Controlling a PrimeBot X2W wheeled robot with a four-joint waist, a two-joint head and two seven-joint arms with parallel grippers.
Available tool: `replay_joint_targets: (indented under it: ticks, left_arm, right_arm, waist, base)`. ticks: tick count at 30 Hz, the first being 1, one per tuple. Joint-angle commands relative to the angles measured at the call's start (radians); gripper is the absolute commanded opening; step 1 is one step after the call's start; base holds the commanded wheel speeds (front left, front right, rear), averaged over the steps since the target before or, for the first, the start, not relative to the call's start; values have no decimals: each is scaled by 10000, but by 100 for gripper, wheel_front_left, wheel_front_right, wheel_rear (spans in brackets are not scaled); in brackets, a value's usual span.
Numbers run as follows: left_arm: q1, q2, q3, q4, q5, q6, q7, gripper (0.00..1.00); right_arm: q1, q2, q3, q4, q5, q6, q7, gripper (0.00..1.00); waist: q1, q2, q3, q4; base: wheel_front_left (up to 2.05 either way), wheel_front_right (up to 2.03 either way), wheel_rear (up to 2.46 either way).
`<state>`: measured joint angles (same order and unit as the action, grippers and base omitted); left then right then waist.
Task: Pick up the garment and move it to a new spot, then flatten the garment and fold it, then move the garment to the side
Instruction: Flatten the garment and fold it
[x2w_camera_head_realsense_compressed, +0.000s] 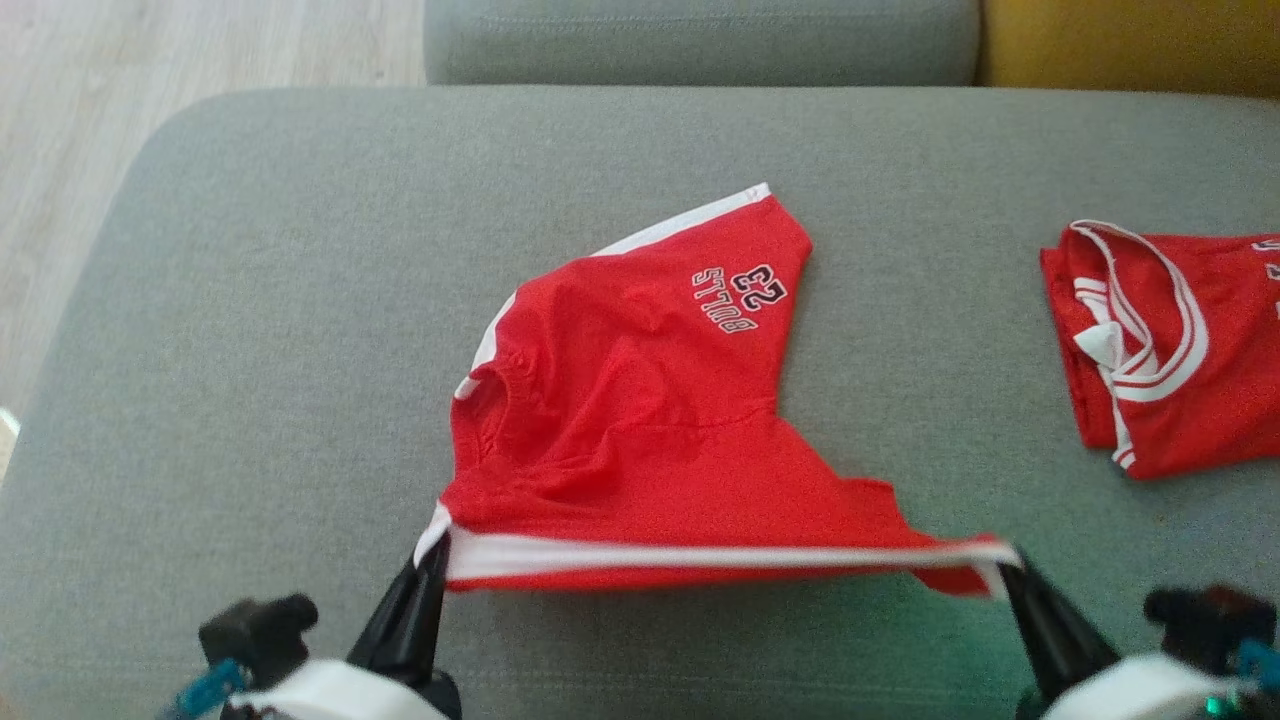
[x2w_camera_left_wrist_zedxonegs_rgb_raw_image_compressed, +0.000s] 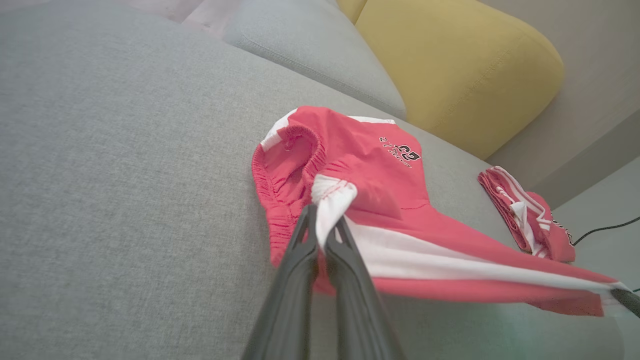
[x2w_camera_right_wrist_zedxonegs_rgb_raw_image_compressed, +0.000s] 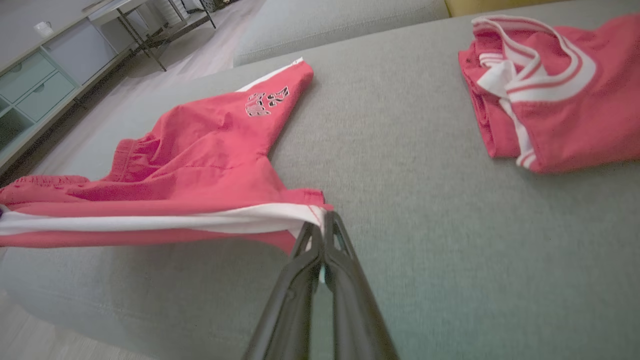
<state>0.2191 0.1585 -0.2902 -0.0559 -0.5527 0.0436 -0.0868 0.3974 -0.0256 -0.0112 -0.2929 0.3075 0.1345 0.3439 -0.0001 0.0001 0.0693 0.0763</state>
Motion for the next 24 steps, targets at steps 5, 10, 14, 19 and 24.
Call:
replay_joint_targets:
  ticks: [5,10,14,19,24]
  left_arm:
    - [-1551,256,777,58,-671,-227,417,0]
    - [-2979,116,878,912,-1441,-740,880,0]
    - [-4520,-66,788,2079,-1723,-1077,1084,0]
    - [-6063,-321,490,3344,-1848,-1392,1111,0]
    - [-7366,-541,160,4574,-1988,-1611,876,0]
  right_arm:
    - [-2374,-610,-268,194,-165,-38,-15,0]
    - [-4864,-1362,339,1557,195,-38,225,0]
    - [-7498,-1858,1077,3472,623,-38,113,0]
    - [-9857,-2164,1698,5606,934,-38,-230,0]
    - [-11715,-2382,2335,7558,1108,-38,-794,0]
  waist:
    - [1,-1,543,248]
    - [1,-1,1208,589]
    - [1,-1,1896,999]
    - [1,-1,2644,1402]
    - [1,-1,3296,1738]
  base:
    - [0,0,0]
    - [0,0,0]
    - [0,0,0]
    - [0,0,0]
    - [0,0,0]
